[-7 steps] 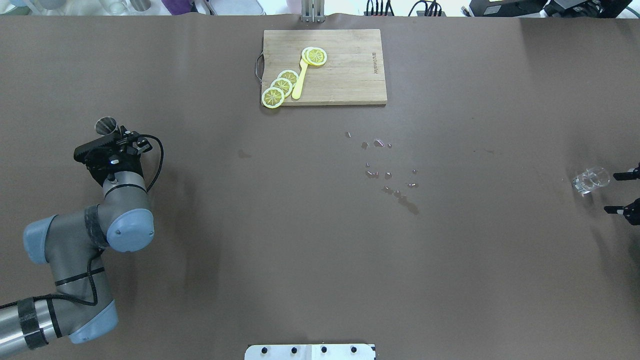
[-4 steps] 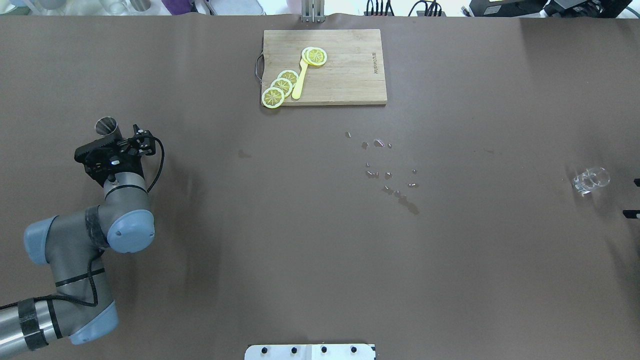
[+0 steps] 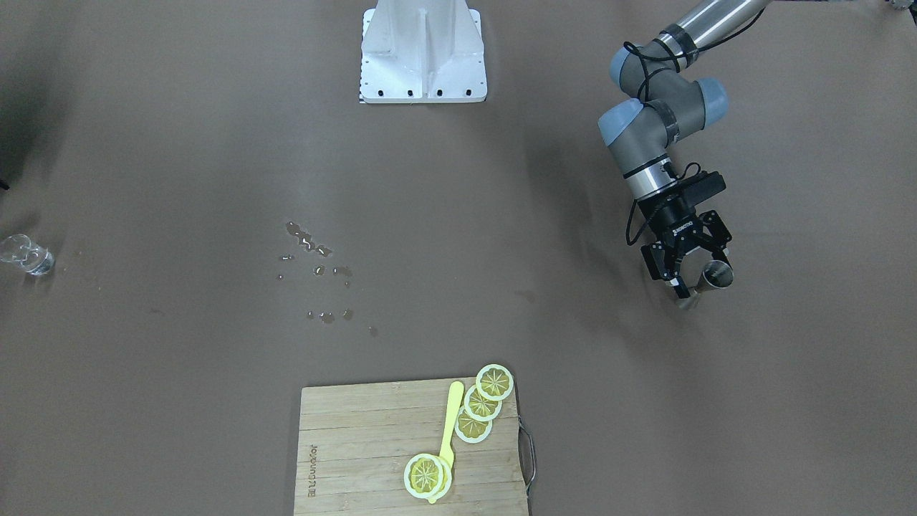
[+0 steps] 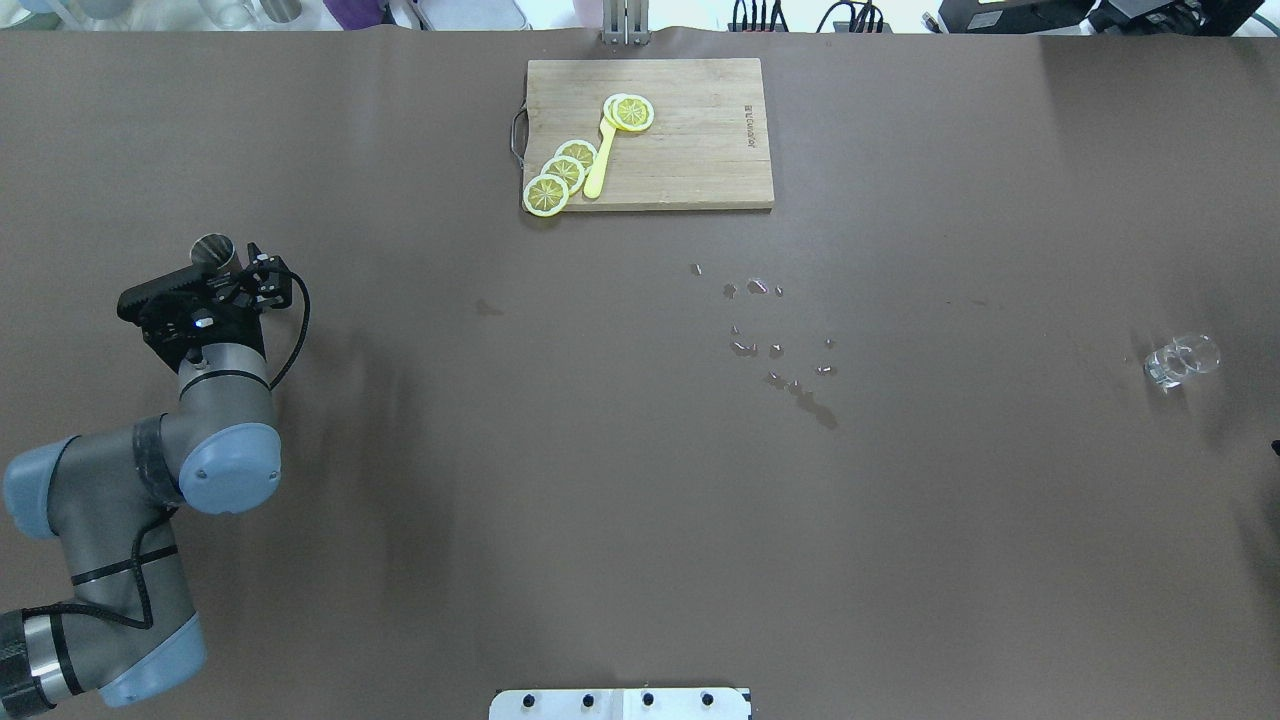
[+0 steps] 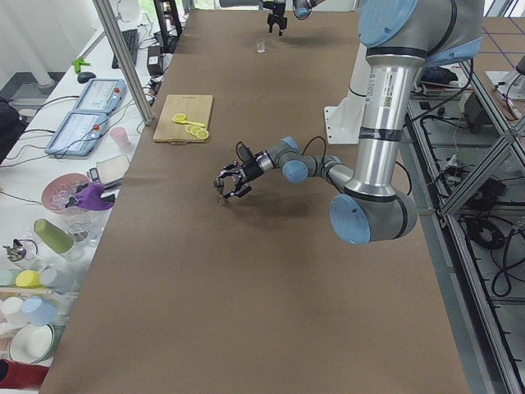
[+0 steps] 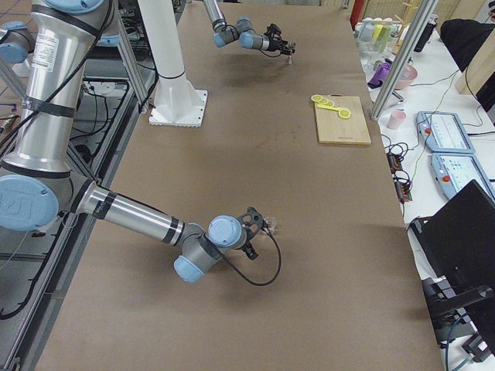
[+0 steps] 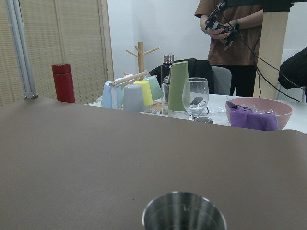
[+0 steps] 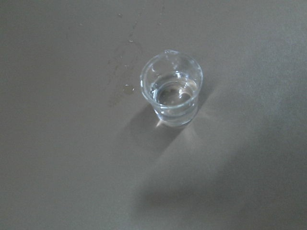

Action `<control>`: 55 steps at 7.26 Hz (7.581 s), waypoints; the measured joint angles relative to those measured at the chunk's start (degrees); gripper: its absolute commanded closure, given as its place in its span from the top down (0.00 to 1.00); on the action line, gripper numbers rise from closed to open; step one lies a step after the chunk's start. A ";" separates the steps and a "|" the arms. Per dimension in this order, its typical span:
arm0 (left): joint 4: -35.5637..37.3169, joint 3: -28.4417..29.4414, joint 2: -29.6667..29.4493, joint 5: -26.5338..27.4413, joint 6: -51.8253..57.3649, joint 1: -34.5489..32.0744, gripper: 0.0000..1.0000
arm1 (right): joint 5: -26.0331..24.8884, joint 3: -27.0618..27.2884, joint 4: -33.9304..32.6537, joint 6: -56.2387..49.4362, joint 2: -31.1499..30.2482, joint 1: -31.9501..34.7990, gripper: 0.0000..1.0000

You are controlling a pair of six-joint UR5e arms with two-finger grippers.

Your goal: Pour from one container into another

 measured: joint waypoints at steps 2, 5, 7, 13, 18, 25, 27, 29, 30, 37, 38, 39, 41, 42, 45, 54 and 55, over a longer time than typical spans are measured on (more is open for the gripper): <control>0.02 -2.72 0.96 0.05 1.28 -0.07 0.98 | -0.39 5.00 -10.90 -0.01 -1.21 1.14 1.00; 0.05 -8.71 3.46 -0.46 7.32 -0.55 0.98 | -5.14 15.70 -37.12 -0.91 -1.12 4.26 1.00; -0.03 -12.80 4.39 -2.80 14.83 -1.56 0.98 | -7.34 20.20 -56.42 -1.12 1.09 9.95 1.00; -4.31 -21.07 4.43 -29.83 44.64 -4.86 0.98 | -10.79 26.75 -73.99 -1.31 2.26 14.56 1.00; -5.24 -20.57 1.75 -55.80 75.62 -12.14 0.96 | -10.60 28.40 -73.69 -1.31 1.22 16.04 1.00; -2.68 -6.59 -4.50 -89.29 95.04 -39.16 0.97 | -10.17 28.44 -73.59 -1.11 2.28 16.02 1.00; 0.78 -5.28 -3.16 -92.49 95.48 -45.70 0.97 | -10.28 28.41 -73.59 -1.14 2.27 16.02 1.00; 6.28 -4.80 -1.77 -95.86 95.78 -52.56 0.98 | -10.15 28.73 -73.54 -1.15 2.33 15.97 1.00; 7.08 -4.33 0.31 -97.45 95.84 -54.69 0.98 | -10.26 28.62 -73.52 -1.14 2.30 15.96 1.00; 16.51 -1.89 12.38 -99.52 105.81 -63.52 0.98 | -10.28 28.76 -73.42 -1.22 2.39 15.96 1.00; 18.15 -2.05 14.21 -99.52 107.40 -64.94 0.98 | -10.26 28.80 -73.42 -1.22 2.39 15.96 1.00; 19.10 -2.41 15.68 -99.52 108.03 -65.89 0.98 | -10.26 28.82 -73.41 -1.22 2.39 15.96 1.00; 19.34 -3.02 16.66 -99.58 108.28 -66.90 0.98 | -10.31 28.83 -73.42 -1.22 2.40 15.96 1.00; 19.26 -3.09 16.58 -99.58 108.31 -67.06 0.98 | -10.33 28.83 -73.42 -1.22 2.40 15.96 1.00; 19.19 -3.25 16.55 -99.60 108.01 -67.26 0.98 | -10.34 28.79 -73.42 -1.22 2.40 15.96 1.00; 19.19 -3.88 16.26 -99.73 107.73 -67.21 0.98 | -10.60 28.72 -73.42 -1.22 2.40 15.96 1.00; 19.19 -3.87 16.23 -99.73 107.71 -67.18 0.98 | -10.60 28.69 -73.42 -1.22 2.38 15.96 1.00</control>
